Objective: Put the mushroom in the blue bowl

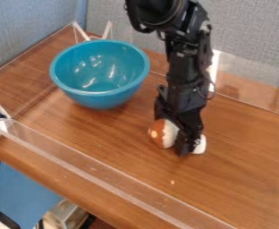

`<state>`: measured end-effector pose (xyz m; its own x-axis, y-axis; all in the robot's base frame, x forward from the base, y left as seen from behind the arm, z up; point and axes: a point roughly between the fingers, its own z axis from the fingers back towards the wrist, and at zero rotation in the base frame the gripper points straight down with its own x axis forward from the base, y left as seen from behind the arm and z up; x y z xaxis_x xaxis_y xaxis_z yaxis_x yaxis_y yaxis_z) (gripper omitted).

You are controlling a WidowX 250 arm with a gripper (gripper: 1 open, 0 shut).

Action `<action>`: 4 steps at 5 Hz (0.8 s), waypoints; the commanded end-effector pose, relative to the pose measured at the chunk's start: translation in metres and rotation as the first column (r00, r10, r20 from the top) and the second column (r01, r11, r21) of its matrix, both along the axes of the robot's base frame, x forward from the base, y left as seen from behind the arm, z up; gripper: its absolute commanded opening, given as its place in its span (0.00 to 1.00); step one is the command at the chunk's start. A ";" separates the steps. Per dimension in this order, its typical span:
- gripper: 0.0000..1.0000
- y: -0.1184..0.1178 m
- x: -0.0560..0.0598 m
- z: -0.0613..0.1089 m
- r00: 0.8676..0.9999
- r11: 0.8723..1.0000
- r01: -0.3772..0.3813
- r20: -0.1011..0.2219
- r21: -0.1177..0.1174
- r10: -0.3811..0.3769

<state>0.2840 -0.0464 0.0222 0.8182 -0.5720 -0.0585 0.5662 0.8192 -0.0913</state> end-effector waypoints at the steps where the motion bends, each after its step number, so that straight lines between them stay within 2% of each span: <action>1: 0.00 -0.023 -0.006 -0.005 0.998 0.998 0.056 -0.039 -0.007 -0.056; 2: 0.00 -0.022 -0.010 0.013 0.999 1.000 0.017 -0.035 -0.003 -0.017; 3: 0.00 -0.011 -0.003 0.034 1.000 0.999 -0.024 -0.016 0.021 0.024; 4: 0.00 -0.012 -0.001 0.038 1.000 1.000 -0.017 -0.014 0.022 0.018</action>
<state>0.2717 -0.0577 0.0375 0.8162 -0.5555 -0.1586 0.5433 0.8315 -0.1160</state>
